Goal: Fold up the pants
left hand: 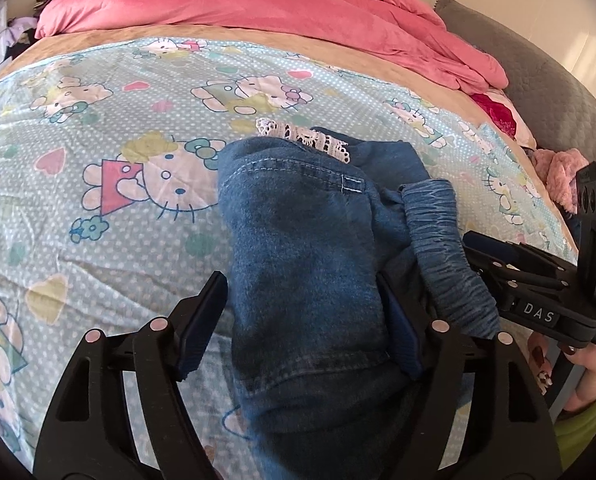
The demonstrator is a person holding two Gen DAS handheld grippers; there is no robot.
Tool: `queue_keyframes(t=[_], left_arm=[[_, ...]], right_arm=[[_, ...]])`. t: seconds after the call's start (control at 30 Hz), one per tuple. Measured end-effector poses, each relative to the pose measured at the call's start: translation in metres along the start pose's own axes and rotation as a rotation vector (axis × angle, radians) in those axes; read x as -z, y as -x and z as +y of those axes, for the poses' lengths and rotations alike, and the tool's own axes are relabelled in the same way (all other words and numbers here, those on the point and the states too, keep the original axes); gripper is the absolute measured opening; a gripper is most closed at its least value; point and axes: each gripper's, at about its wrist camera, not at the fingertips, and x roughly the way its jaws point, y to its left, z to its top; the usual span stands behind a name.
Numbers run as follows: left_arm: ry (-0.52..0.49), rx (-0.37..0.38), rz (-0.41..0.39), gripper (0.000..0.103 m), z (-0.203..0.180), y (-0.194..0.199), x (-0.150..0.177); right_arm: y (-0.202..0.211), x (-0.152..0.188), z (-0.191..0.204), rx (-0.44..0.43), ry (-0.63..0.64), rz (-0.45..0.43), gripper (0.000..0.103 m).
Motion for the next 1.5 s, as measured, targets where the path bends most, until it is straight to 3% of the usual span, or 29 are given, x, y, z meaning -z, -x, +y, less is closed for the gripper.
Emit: queue_keyframes(t=[0.07,0.13,0.33,1.07,1.5], left_arm=[[0.0,0.002,-0.016,0.07,-0.001,0.009,0.0],[0.007,0.004,-0.036,0.076,-0.001,0.02,-0.001],[0.009,-0.003,-0.1,0.094,-0.007,0.055,0.001],[-0.004,-0.069,-0.228,0.094,-0.029,0.143,0.07],[-0.01,-0.085,-0.145,0.094,-0.03,0.125,0.104]], right_arm=[[0.009,0.002,-0.001,0.003,-0.011,-0.023,0.06],[0.02,0.004,-0.001,-0.003,-0.018,-0.05,0.076],[0.061,0.012,0.006,-0.005,-0.009,-0.158,0.095],[0.161,0.079,0.035,0.057,0.056,-0.301,0.099],[0.149,0.122,0.035,0.08,0.043,-0.217,0.099]])
